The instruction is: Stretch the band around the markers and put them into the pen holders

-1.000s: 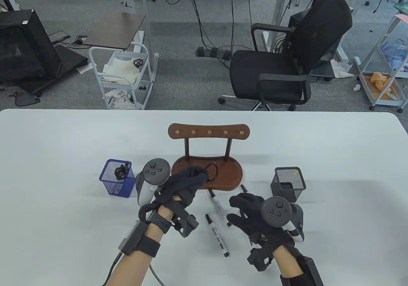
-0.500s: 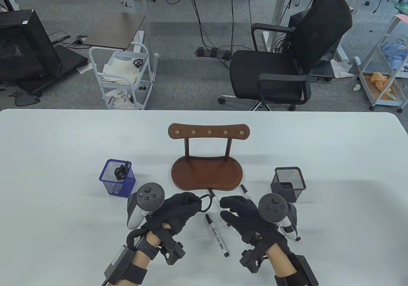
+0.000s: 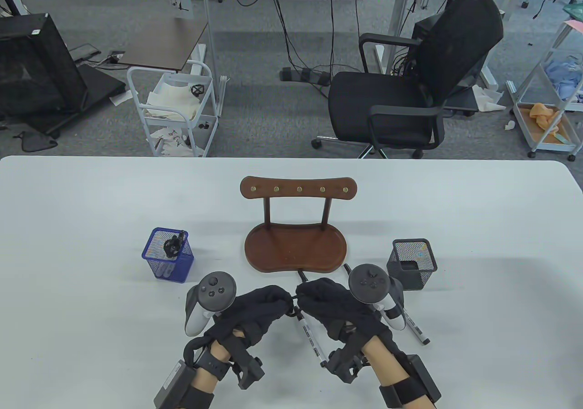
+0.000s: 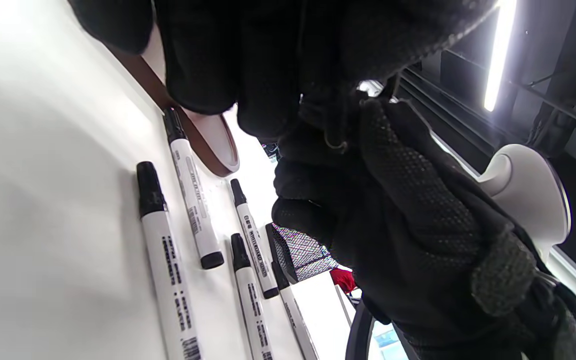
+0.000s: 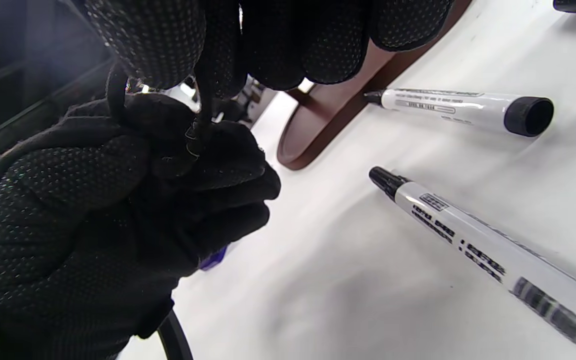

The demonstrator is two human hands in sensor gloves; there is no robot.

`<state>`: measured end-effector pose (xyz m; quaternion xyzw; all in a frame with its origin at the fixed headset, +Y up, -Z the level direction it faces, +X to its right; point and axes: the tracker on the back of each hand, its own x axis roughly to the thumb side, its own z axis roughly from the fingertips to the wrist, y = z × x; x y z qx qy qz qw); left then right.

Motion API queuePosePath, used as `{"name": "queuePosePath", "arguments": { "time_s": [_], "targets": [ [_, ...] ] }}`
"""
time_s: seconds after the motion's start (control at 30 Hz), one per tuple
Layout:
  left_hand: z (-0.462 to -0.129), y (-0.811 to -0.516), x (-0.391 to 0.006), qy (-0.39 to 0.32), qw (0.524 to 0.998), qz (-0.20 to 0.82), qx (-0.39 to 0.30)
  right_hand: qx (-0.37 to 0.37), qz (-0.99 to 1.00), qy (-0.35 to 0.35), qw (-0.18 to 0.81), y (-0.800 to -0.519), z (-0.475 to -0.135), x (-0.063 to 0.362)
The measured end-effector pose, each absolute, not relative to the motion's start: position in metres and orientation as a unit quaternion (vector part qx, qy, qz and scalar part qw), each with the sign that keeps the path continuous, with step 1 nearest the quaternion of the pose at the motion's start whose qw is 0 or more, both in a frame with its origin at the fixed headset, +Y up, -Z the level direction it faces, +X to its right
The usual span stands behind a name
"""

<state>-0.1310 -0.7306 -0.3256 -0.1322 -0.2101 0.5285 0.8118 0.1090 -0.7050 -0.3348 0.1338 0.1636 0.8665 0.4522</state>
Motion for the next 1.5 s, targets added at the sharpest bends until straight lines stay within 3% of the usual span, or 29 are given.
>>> {"name": "queuePosePath", "arguments": {
  "time_s": [0.23, 0.43, 0.5, 0.6, 1.0, 1.23, 1.5],
  "targets": [
    [-0.326, -0.739, -0.141, -0.182, 0.742, 0.633, -0.127, 0.107, 0.870, 0.166, 0.451, -0.712, -0.337, 0.104],
    [-0.327, -0.745, -0.144, -0.175, 0.644, 0.729, -0.152, 0.093, 0.860, 0.157, 0.476, -0.712, -0.338, 0.096],
    [-0.328, -0.746, -0.145, -0.193, 0.603, 0.757, -0.161, 0.090, 0.856, 0.157, 0.485, -0.712, -0.341, 0.091],
    [-0.326, -0.743, -0.145, -0.206, 0.585, 0.764, -0.177, 0.081, 0.854, 0.157, 0.490, -0.712, -0.345, 0.086],
    [-0.323, -0.734, -0.148, -0.250, 0.631, 0.710, -0.188, 0.099, 0.840, 0.146, 0.513, -0.698, -0.368, 0.061],
    [-0.330, -0.735, -0.158, -0.220, 0.667, 0.685, -0.194, 0.181, 0.816, 0.136, 0.532, -0.672, -0.358, 0.052],
    [-0.328, -0.728, -0.162, -0.186, 0.757, 0.609, -0.147, 0.239, 0.849, 0.100, 0.461, -0.657, -0.339, 0.045]
  ]
}}
